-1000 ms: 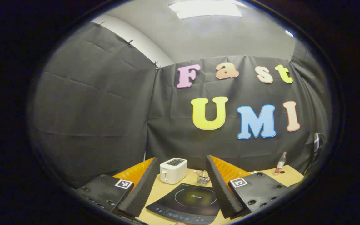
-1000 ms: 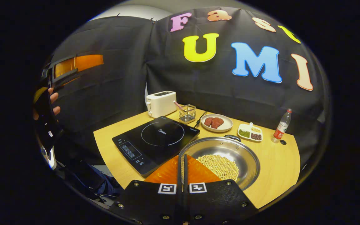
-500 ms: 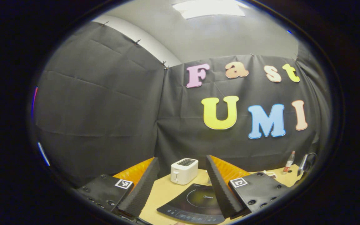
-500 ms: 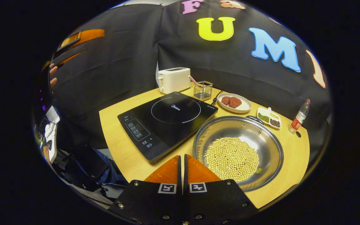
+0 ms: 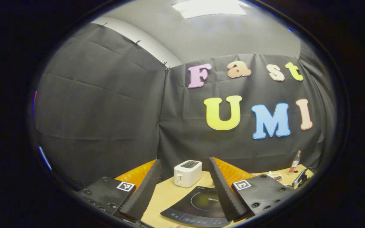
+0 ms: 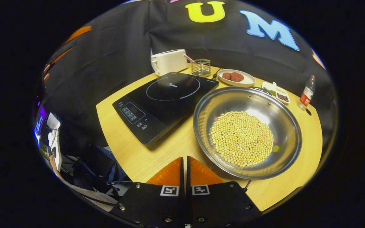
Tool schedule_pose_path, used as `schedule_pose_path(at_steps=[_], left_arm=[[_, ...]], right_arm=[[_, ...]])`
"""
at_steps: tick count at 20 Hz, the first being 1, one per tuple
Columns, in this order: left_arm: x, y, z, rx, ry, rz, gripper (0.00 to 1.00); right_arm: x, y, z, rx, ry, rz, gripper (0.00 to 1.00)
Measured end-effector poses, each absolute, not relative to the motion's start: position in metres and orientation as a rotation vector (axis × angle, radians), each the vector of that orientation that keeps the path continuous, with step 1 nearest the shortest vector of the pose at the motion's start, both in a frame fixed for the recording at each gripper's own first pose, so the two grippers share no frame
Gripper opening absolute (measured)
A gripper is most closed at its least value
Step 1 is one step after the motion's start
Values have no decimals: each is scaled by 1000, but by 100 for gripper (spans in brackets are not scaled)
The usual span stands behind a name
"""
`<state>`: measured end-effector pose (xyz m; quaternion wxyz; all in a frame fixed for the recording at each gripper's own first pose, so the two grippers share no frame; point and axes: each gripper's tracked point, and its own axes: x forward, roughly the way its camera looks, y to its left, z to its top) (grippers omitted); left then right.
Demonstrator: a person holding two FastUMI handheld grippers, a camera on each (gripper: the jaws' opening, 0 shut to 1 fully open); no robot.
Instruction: First push the handle of the pot to place it horizontally, then grasp the pot with both hands and set it on the induction cooktop.
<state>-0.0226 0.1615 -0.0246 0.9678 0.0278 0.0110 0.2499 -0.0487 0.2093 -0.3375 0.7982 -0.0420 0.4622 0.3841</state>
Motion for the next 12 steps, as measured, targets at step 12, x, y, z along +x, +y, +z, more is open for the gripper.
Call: schedule_pose_path(at_steps=[12], left_arm=[[37,110,-28,45,9,358,100]], right_arm=[[-36,182,-331,65,1041,709,1]])
